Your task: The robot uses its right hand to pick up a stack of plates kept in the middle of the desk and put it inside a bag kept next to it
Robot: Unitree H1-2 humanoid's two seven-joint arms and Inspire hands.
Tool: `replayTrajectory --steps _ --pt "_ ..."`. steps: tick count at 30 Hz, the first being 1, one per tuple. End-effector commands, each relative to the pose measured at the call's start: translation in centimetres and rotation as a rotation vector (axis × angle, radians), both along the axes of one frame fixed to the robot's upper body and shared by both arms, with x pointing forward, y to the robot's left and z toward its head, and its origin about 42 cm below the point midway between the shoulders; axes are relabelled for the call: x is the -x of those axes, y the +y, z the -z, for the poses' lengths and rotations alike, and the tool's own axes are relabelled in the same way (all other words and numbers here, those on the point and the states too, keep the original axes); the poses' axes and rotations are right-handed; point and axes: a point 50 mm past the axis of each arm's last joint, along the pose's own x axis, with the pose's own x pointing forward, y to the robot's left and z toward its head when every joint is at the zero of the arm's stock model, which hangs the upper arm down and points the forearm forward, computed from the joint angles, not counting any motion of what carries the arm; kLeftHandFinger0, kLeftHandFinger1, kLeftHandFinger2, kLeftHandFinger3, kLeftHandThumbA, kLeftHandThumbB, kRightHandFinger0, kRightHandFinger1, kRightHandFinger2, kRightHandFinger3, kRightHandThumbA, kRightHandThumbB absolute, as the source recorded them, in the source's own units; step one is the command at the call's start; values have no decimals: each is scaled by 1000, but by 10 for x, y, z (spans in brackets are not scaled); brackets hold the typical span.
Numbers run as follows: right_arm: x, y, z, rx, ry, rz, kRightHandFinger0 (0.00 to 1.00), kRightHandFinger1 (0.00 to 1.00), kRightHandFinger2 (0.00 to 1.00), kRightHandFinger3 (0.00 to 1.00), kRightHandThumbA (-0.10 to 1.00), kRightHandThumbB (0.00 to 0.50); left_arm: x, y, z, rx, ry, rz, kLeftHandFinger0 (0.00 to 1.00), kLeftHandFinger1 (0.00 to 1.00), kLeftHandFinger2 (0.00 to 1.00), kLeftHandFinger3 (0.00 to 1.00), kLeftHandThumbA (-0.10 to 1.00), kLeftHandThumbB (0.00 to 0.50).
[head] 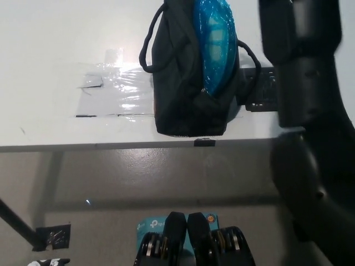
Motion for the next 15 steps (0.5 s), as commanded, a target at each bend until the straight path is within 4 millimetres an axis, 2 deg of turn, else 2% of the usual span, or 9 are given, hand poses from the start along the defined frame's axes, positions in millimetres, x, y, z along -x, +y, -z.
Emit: replayTrajectory --steps 1,2,3,6,9,11,12,14,15 --pt "41 -37 16 -94 -137 -169 1000 1000 1000 1000 1000 436 1 4 -8 -36 -18 31 631 688 763 807 -100 0" --pt "59 -46 34 -160 -186 -199 1000 1000 1000 1000 1000 392 1 4 -8 -39 -19 33 629 686 762 806 -100 0" --pt "65 -48 38 -177 -198 -200 1000 1000 1000 1000 1000 382 1 5 -9 -41 -18 37 629 686 763 804 -100 0" --pt "117 -63 86 -256 -259 -241 1000 1000 1000 1000 1000 246 0 5 -9 -34 -21 40 629 691 760 801 -100 0" --pt "166 -81 139 -267 -288 -262 1000 1000 1000 1000 1000 221 0 6 -9 -36 -25 38 625 695 767 803 -100 0" --pt "186 -93 169 -285 -301 -286 988 1000 1000 1000 1000 153 0 6 -9 -34 -23 38 627 695 762 803 -100 0" --pt "203 -101 191 -314 -295 -290 947 1000 1000 1000 973 137 1 6 -9 -32 -21 37 630 696 760 802 -100 0" --pt "213 -105 208 -313 -285 -293 890 1000 1000 1000 964 135 2 7 -9 -26 -18 31 632 697 758 802 -100 0" --pt "231 -116 236 -309 -282 -290 823 953 1000 992 868 80 2 9 -9 -30 -20 34 632 695 758 802 -100 0"
